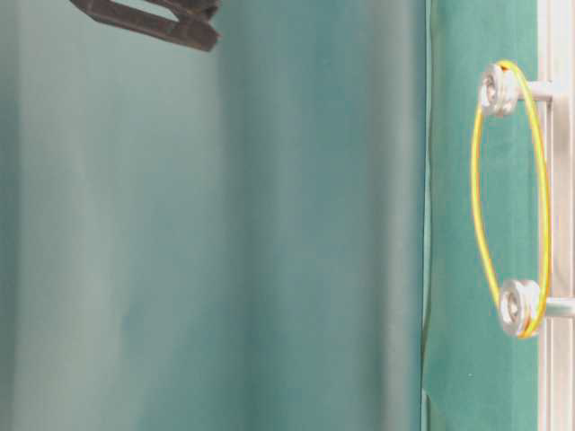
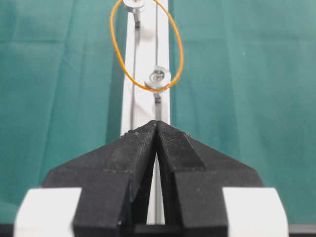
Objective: Hook the rubber onto the shaft.
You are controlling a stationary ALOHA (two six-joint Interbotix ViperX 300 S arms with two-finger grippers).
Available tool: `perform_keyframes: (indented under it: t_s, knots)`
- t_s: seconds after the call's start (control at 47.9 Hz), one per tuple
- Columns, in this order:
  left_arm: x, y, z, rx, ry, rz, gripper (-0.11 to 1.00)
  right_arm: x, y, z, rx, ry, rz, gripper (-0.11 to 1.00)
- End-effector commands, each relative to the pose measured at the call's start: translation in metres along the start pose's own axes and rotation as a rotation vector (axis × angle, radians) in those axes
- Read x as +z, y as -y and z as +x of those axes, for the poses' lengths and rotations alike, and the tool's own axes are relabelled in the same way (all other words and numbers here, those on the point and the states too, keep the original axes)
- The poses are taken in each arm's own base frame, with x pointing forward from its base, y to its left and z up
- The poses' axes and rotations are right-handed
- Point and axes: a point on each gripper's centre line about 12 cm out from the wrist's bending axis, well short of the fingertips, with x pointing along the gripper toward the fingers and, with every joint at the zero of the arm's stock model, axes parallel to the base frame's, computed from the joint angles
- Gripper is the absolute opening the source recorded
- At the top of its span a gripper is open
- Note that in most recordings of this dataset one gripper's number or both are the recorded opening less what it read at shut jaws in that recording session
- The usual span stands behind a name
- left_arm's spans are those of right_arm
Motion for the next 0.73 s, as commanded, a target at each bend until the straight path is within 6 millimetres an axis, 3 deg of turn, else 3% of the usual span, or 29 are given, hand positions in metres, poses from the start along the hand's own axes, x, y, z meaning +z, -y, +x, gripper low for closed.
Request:
perform_keyframes:
  t_s: [0.0,0.71]
  knots:
    - [0.0119,-0.0003,-0.0016,0.001,0.031,0.004,0.02,0.0044,0.0018,-0.0126,0.008,0.047,0.005,0.86]
    - [0.0117,-0.0006,-0.0016,0.003,0.029,0.005,0.02,0.0017,0.0035,-0.0134,0.005,0.046,0.009,0.86]
